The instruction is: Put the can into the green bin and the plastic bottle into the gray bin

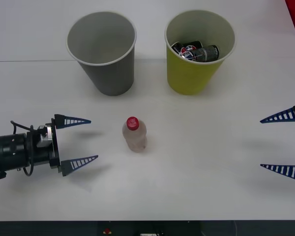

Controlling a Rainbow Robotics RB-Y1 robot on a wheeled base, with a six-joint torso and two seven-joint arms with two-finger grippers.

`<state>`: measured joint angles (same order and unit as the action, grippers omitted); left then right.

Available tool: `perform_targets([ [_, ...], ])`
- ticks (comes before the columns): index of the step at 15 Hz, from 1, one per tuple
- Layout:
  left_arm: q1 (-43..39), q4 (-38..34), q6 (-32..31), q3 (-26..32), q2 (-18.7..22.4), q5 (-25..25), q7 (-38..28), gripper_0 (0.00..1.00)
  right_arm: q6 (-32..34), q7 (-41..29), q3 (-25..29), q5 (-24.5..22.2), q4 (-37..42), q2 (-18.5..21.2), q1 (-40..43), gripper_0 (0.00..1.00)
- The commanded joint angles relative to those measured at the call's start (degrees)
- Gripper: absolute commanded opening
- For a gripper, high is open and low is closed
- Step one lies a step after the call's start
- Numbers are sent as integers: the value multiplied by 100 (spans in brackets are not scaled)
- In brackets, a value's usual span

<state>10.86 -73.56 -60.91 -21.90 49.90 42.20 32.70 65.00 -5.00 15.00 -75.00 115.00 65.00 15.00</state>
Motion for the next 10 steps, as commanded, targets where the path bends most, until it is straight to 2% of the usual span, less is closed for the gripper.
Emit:
perform_targets([
  [1, 302, 307, -9, -210, -402, -10, 8, 100, 0, 0, 0, 0, 0, 0, 0, 100],
  [10, 786, 386, 958, -895, -1193, -28, -27, 100, 0, 0, 0, 0, 0, 0, 0, 100],
])
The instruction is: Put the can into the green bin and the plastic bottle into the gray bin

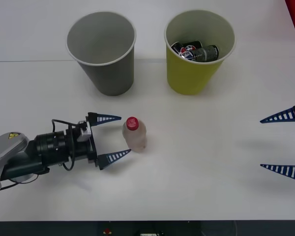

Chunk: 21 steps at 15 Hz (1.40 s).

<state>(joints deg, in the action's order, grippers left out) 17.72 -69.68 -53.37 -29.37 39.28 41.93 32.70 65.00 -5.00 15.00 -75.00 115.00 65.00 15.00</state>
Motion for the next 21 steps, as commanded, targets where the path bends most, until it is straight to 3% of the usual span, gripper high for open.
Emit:
perform_targets([
  [1, 144, -1, 310, -219, -202, 0, -27, 100, 0, 0, 0, 0, 0, 0, 0, 100],
  [10, 284, -1, 776, -482, -483, 9, -115, 100, 0, 0, 0, 0, 0, 0, 0, 100],
  [11, 284, -1, 776, -500, -509, 0, -133, 41, 0, 0, 0, 0, 0, 0, 0, 100],
  [12, 284, -1, 776, -509, -544, 0, -150, 0, 0, 0, 0, 0, 0, 0, 0, 100],
  [21, 293, -28, 758, -518, -483, 26, -335, 0, 0, 0, 0, 0, 0, 0, 0, 100],
])
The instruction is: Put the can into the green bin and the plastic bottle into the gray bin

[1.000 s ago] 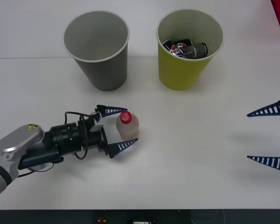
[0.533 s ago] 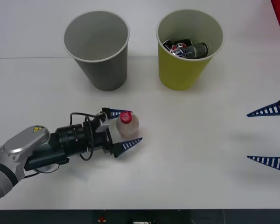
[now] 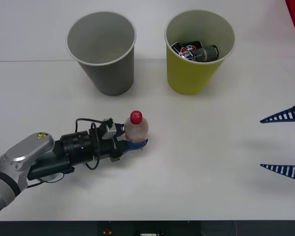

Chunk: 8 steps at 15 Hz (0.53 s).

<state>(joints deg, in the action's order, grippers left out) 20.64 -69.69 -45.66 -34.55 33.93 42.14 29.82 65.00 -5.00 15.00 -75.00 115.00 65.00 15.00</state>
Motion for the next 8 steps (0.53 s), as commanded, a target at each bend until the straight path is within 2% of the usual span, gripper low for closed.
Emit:
perform_targets([
  [1, -7, -97, -13, 0, 88, 4, -81, 0, 0, 0, 0, 0, 0, 0, 0, 100],
  [2, -7, -203, -13, 0, 167, 22, -160, 0, 0, 0, 0, 0, 0, 0, 0, 100],
  [4, -16, -528, -13, 9, 343, 330, -740, 0, 0, 0, 0, 0, 0, 0, 0, 100],
  [8, -332, -1477, -4, 466, 835, 1261, -2076, 0, 0, 0, 0, 0, 0, 0, 0, 100],
])
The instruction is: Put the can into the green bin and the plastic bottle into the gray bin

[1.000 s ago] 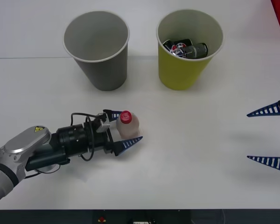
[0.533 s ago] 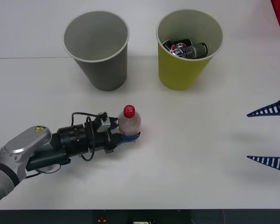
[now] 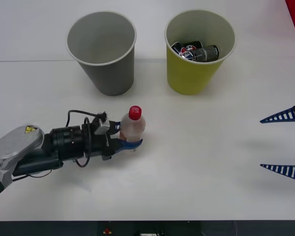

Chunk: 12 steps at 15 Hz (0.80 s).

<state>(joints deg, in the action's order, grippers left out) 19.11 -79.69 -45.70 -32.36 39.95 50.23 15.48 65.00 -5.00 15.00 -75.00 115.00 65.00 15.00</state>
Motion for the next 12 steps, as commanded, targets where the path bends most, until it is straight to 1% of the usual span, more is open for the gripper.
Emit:
perform_targets([
  [1, -276, -741, 0, 389, 329, 707, -1012, 0, 0, 0, 0, 0, 0, 0, 0, 100],
  [3, -540, -1339, 0, 775, 443, 1314, -1865, 0, 0, 0, 0, 0, 0, 0, 0, 100],
  [5, -680, -1760, 8, 1039, 496, 1824, -2577, 0, 0, 0, 0, 0, 0, 0, 0, 100],
  [6, -733, -2015, 8, 1197, 558, 2201, -3078, 0, 0, 0, 0, 0, 0, 0, 0, 100],
  [8, -803, -2437, 8, 1373, 725, 2615, -3781, 0, 0, 0, 0, 0, 0, 0, 0, 100],
  [12, -830, -3307, 8, 1584, 1393, 3291, -5416, 0, 0, 0, 0, 0, 0, 0, 0, 100],
])
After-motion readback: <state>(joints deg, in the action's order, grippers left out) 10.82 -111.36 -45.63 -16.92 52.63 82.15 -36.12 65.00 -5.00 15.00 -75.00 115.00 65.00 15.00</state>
